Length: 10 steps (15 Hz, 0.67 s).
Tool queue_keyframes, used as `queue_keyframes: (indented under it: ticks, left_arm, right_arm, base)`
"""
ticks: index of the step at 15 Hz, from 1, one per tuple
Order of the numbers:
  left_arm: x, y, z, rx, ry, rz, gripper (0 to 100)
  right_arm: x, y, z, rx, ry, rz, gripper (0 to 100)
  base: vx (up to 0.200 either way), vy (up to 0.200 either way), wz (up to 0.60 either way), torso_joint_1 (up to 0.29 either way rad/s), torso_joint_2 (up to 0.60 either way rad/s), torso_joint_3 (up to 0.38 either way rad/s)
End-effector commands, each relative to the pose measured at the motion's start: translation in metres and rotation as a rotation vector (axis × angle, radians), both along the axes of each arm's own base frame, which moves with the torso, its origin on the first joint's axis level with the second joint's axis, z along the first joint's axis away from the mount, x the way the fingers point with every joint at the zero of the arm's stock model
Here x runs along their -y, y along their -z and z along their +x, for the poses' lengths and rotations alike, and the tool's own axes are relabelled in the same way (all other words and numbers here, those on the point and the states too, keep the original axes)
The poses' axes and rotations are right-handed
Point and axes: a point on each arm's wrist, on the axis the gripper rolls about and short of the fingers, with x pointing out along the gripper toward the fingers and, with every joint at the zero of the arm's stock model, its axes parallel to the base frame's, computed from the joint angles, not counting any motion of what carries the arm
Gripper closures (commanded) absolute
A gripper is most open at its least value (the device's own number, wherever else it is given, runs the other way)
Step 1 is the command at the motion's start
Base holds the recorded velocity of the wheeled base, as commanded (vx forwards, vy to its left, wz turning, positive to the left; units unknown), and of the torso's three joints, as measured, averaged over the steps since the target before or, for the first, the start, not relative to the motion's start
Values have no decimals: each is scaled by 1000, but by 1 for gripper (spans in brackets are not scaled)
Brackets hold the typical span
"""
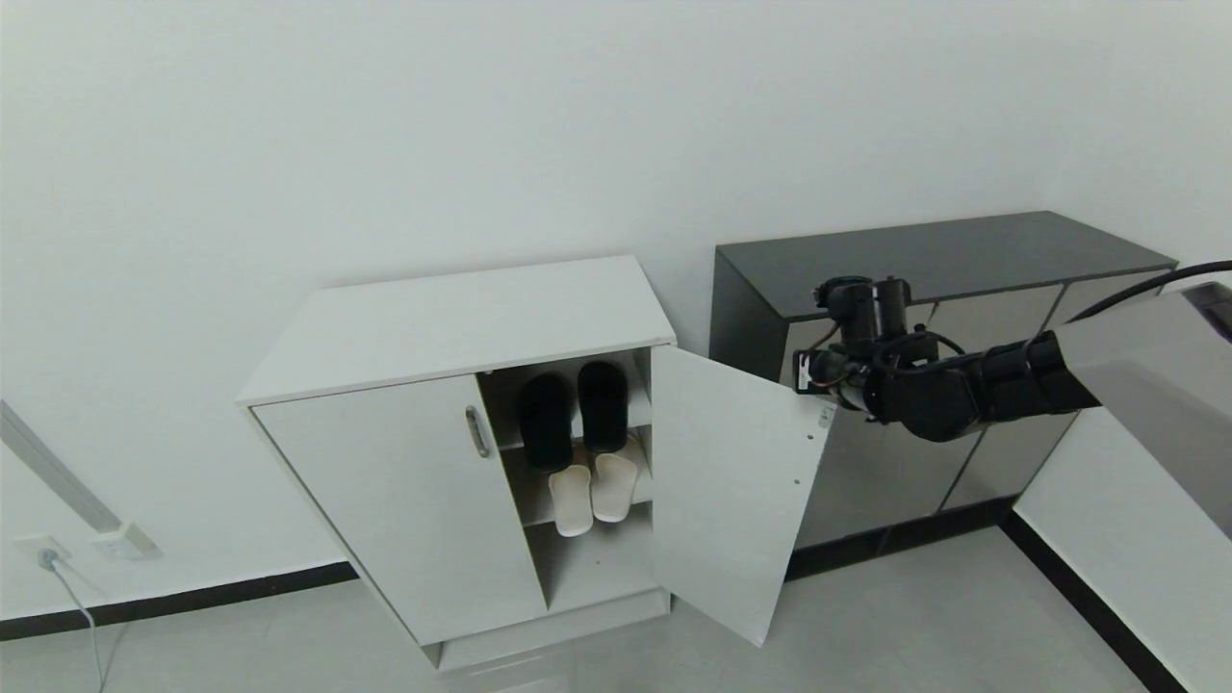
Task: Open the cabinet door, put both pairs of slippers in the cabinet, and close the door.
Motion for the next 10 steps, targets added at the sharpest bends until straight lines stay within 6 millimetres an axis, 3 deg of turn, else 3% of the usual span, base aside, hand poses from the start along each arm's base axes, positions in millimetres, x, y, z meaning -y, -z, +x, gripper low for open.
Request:
queue_keyframes:
  ticks: [1,5,10]
  left_arm:
    - [0,0,0,0,1,0,100]
    - [0,0,0,-2,1,0,100]
    - [0,0,0,0,0,0,100]
  right_arm:
    - [1,15,14,-12,13,-4,100]
    - [0,31,18,-42,15,-16,100]
    - [-9,28,6,-54,-5,-10,100]
  base:
    - [0,0,0,0,0,0]
    - [0,0,0,0,0,0]
    - [0,0,0,0,0,0]
